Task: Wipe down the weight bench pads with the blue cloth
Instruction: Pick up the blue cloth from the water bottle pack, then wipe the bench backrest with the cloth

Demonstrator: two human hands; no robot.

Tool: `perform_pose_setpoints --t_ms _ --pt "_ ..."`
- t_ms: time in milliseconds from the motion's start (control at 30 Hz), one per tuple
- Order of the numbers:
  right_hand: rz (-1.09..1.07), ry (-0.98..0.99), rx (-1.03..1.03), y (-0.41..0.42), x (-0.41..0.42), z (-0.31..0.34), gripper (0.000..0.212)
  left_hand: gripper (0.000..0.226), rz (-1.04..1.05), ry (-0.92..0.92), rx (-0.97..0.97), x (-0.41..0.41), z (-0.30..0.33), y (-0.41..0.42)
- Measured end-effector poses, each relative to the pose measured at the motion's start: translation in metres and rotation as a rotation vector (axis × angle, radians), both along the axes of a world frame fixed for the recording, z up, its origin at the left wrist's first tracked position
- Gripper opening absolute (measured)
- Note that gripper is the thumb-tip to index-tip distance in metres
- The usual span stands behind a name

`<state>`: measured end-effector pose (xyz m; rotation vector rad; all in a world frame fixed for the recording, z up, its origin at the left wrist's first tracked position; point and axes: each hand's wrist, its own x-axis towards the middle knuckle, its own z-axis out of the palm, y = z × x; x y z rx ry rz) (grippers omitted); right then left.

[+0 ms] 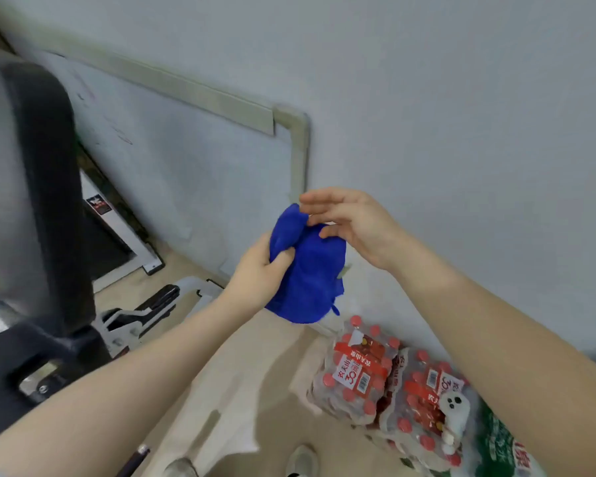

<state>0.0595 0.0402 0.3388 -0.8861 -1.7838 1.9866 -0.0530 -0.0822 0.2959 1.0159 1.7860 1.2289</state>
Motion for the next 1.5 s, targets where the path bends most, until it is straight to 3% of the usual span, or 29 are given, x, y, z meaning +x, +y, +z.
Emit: perform_pose_setpoints --t_ms 100,267,333,400,467,533,600,633,733,833,967,1200,1500 --pt "0.011 -0.014 0.19 -0.027 -0.041 0.017 0.028 0.017 0.082 -0.084 0.07 -0.035 0.029 -0.025" --pt "0.256 -0.02 0.184 -0.083 -0.111 0.019 0.008 0.012 0.203 -0.194 0.145 -0.087 0.051 -0.068" --pt "0.288 -0.006 0.151 -0.107 -0.141 0.021 0.02 0.019 0.232 -0.329 0.163 -0.115 0.056 -0.088" --pt "0.345 -0.014 0.227 -0.129 -0.179 0.024 0.049 0.028 0.204 -0.497 0.183 -0.155 0.06 -0.112" --pt "0.358 -0.054 0.432 -0.139 -0.198 0.025 0.068 0.036 0.131 -0.594 0.174 -0.181 0.064 -0.124" --pt "0.301 -0.065 0.729 -0.151 -0.231 0.026 0.066 0.041 0.07 -0.565 0.173 -0.217 0.067 -0.137" --pt "0.252 -0.045 0.961 -0.161 -0.26 0.032 0.059 0.039 0.058 -0.475 0.207 -0.244 0.071 -0.148" --pt "0.22 -0.025 1.055 -0.164 -0.271 0.038 0.057 0.037 0.082 -0.337 0.222 -0.256 0.074 -0.152" --pt "-0.032 -0.003 1.387 -0.168 -0.311 0.064 0.058 0.028 0.233 0.3 0.225 -0.301 0.078 -0.172" --pt "-0.243 -0.173 1.542 -0.16 -0.347 0.088 0.057 0.047 0.241 0.594 0.08 -0.353 0.067 -0.187" --pt "-0.082 -0.48 1.996 -0.153 -0.379 0.087 0.06 0.08 0.156 0.754 -0.119 -0.399 0.051 -0.187" --pt "0.257 -0.803 2.222 -0.169 -0.382 0.064 0.054 0.126 0.076 1.099 -0.154 -0.429 0.043 -0.156" --pt "0.24 -0.698 2.294 -0.154 -0.443 0.086 0.042 0.132 -0.01 1.139 -0.164 -0.443 0.036 -0.139"
